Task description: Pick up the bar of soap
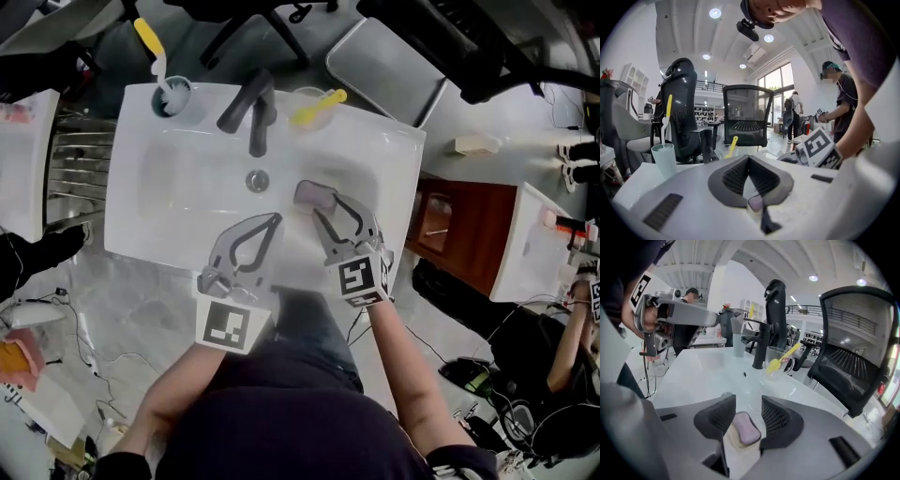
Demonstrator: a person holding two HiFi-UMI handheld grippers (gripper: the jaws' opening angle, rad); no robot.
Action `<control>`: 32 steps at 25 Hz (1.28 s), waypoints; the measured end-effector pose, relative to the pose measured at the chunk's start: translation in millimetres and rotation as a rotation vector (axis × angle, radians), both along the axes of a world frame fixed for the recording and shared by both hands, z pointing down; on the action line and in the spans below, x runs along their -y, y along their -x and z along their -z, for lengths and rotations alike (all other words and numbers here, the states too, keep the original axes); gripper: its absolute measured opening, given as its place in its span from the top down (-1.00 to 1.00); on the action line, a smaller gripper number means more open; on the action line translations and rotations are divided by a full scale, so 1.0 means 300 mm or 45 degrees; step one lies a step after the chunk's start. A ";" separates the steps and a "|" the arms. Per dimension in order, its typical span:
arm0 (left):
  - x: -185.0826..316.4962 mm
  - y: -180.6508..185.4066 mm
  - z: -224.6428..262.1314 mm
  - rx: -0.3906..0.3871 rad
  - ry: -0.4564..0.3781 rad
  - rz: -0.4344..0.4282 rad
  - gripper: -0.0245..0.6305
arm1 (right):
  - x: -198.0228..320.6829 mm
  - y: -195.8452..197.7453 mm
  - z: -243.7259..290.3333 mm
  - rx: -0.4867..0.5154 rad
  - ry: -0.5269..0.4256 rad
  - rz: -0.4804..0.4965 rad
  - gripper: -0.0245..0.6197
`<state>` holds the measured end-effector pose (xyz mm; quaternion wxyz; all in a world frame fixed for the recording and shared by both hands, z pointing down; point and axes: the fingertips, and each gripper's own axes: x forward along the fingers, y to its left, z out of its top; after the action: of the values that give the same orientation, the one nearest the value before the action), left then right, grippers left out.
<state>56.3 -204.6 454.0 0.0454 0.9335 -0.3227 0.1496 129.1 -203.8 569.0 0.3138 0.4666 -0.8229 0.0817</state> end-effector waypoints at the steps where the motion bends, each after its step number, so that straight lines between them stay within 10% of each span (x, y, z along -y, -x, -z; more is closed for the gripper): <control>1: 0.002 0.001 -0.006 0.007 0.005 0.004 0.93 | 0.002 0.004 -0.020 -0.032 0.026 0.029 0.41; 32: 0.134 0.127 -0.084 0.060 0.058 0.215 0.93 | 0.016 0.020 -0.445 -0.593 0.600 0.444 0.31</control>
<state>18.2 -244.9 479.3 0.0714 0.8978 -0.3979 0.1745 123.2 -208.5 702.5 0.6005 0.2405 -0.7553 0.1058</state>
